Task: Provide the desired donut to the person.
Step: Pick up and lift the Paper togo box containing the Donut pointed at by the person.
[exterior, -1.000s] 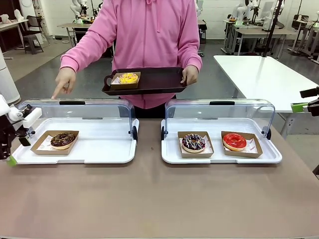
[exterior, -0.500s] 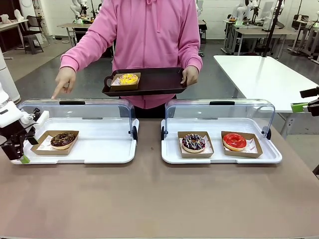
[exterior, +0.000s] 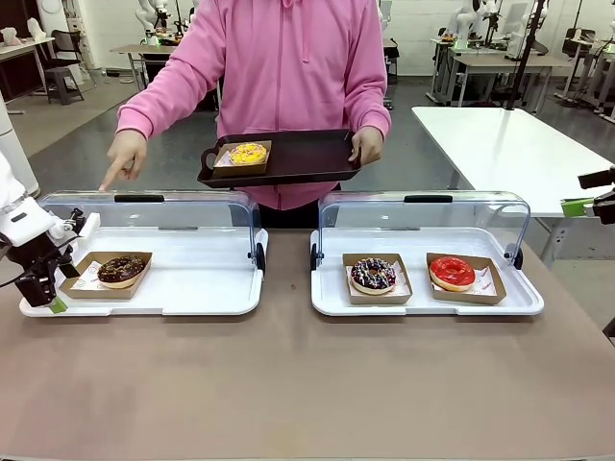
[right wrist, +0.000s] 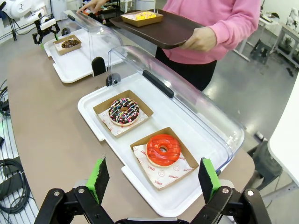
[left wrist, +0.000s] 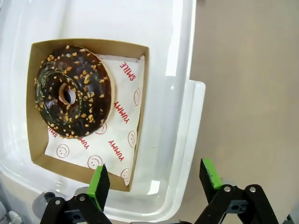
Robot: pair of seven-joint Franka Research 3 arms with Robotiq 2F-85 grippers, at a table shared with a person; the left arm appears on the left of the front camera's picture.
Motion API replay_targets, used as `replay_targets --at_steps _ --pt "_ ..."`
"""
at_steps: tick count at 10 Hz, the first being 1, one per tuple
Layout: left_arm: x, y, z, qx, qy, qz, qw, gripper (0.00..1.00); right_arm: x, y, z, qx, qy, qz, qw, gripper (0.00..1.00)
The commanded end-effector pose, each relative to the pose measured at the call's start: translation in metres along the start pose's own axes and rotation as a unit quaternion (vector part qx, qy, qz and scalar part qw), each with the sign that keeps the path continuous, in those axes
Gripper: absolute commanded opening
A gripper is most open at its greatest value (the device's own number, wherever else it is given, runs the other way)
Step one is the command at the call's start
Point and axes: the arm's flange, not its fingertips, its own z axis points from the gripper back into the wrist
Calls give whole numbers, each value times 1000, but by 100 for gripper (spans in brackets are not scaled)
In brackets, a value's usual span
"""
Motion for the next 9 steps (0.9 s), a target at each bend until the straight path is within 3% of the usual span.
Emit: replay_targets --at_steps 1,2,3,4,5,6,8,9 --pt "-4 9 -6 22 -5 -8 1000 100 -1 -2 -4 5 -13 1 1000 100" --pt "-4 9 -6 19 -2 -11 1000 40 -1 -2 -4 5 -13 1 1000 100" --pt "-4 10 -6 18 -5 -14 1000 40 -1 -2 -4 5 -13 1 1000 100" --pt "-4 10 -6 18 -4 -14 1000 0 -1 -2 -4 5 -13 1 1000 100" --pt "-3 11 -7 16 -3 -13 1000 35 -1 -2 -4 5 -13 1 1000 100" --pt "-3 11 -9 12 -3 -13 1000 0 -1 -2 -4 5 -13 1 1000 100" --pt "-3 11 -12 15 1 -11 1000 4 -1 -2 -4 5 -13 1 1000 100" --pt "-3 12 -12 15 1 -10 1000 0 -1 -2 -4 5 -13 1 1000 100"
